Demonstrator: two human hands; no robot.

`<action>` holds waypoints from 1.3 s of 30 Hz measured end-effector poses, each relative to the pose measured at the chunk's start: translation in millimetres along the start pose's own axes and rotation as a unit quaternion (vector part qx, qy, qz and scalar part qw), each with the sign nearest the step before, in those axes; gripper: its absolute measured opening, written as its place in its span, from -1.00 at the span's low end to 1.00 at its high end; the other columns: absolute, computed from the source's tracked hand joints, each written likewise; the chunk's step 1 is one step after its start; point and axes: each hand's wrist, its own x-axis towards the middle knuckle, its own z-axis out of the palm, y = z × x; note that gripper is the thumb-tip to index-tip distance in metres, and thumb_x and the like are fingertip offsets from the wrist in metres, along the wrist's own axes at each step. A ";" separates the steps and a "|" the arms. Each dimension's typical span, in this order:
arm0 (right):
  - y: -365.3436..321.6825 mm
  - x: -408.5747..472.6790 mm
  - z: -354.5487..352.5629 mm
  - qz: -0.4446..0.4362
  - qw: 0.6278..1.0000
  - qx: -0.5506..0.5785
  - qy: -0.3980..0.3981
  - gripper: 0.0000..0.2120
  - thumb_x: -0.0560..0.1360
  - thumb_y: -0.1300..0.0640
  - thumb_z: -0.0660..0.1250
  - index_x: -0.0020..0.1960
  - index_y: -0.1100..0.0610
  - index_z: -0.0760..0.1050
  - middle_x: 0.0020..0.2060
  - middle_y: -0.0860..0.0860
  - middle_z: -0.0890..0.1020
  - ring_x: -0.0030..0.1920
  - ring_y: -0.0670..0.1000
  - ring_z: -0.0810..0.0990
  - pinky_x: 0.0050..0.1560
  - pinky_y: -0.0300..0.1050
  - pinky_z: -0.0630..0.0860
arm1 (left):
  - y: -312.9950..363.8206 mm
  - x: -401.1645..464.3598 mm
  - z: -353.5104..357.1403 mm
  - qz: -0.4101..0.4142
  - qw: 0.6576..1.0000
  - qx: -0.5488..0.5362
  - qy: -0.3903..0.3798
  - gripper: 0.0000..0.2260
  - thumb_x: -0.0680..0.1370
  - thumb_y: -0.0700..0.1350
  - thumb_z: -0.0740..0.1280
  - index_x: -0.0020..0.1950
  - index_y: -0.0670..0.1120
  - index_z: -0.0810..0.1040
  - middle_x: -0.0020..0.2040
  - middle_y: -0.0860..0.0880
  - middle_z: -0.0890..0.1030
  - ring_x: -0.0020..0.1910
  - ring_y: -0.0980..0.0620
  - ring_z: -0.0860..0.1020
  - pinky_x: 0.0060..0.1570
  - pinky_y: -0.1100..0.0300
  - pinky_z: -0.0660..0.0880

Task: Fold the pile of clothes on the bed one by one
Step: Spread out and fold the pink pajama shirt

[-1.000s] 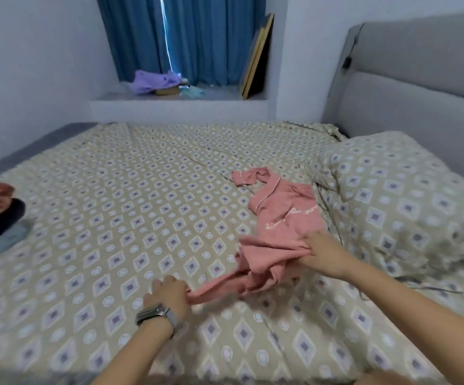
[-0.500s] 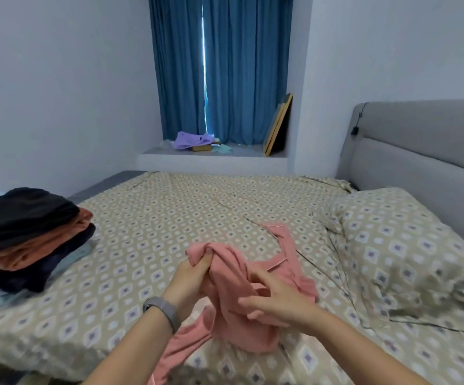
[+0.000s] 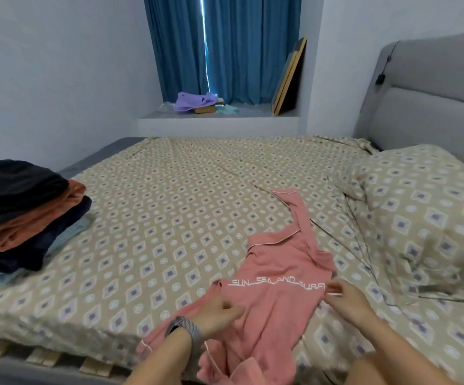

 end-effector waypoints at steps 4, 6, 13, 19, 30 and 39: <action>13.0 22.1 16.7 -0.040 0.995 -0.047 0.082 -0.66 0.43 0.16 0.45 0.19 0.17 0.53 0.06 0.07 0.61 0.07 0.07 0.54 0.05 -0.10 0.40 | -0.1 65.4 -0.9 0.013 0.996 -0.007 0.093 -0.86 0.45 -0.02 0.33 -0.27 -0.04 0.52 -0.27 -0.02 0.55 -0.24 0.01 0.54 -0.12 0.17 0.50; 12.4 44.2 18.8 -0.086 0.985 -0.084 0.122 -0.55 0.41 0.16 0.47 0.26 0.19 0.48 0.10 0.13 0.56 0.15 0.17 0.47 0.14 0.01 0.39 | 4.8 95.9 3.5 0.020 0.989 0.007 0.144 -0.93 0.50 -0.05 0.36 -0.12 0.00 0.63 -0.11 0.01 0.66 -0.05 0.02 0.63 0.08 0.15 0.53; 1.5 114.6 33.9 -0.122 0.969 -0.173 0.130 -0.25 0.37 -0.04 0.51 0.46 0.15 0.30 0.35 0.10 0.43 0.38 0.16 0.31 0.36 0.09 0.27 | 0.8 186.3 8.4 -0.014 0.967 0.096 0.236 -0.69 0.63 -0.18 0.19 0.37 -0.20 0.45 0.33 -0.13 0.51 0.32 -0.10 0.46 0.29 0.17 0.33; 6.8 163.6 39.0 -0.093 0.973 -0.202 0.064 -0.12 0.40 -0.11 0.48 0.53 0.15 0.11 0.41 0.12 0.37 0.36 0.17 0.39 0.36 0.08 0.27 | -6.3 227.1 6.1 -0.102 0.979 -0.090 0.154 -0.76 0.54 -0.16 0.39 0.17 -0.22 0.62 0.05 -0.17 0.67 0.05 -0.14 0.62 0.16 -0.03 0.54; -3.4 135.6 22.7 -0.044 0.993 -0.058 0.096 -0.44 0.43 -0.26 0.39 -0.33 0.26 0.44 -0.36 0.16 0.57 -0.24 0.19 0.57 -0.25 -0.01 0.43 | 37.1 199.4 21.6 0.009 0.944 -0.330 0.001 -0.67 0.56 -0.04 0.34 0.27 -0.16 0.55 0.14 -0.18 0.64 0.10 -0.10 0.61 0.03 0.07 0.60; -64.3 43.5 -71.1 -0.102 0.973 0.176 0.114 -0.17 0.09 -0.47 0.44 -0.27 0.35 0.47 -0.42 0.07 0.45 -0.36 -0.02 0.41 -0.41 -0.18 0.29 | 92.9 96.2 -76.2 0.187 0.952 -0.239 0.046 -0.83 0.56 -0.13 0.34 -0.18 0.01 0.38 -0.22 -0.05 0.50 -0.34 0.11 0.47 -0.40 0.31 0.42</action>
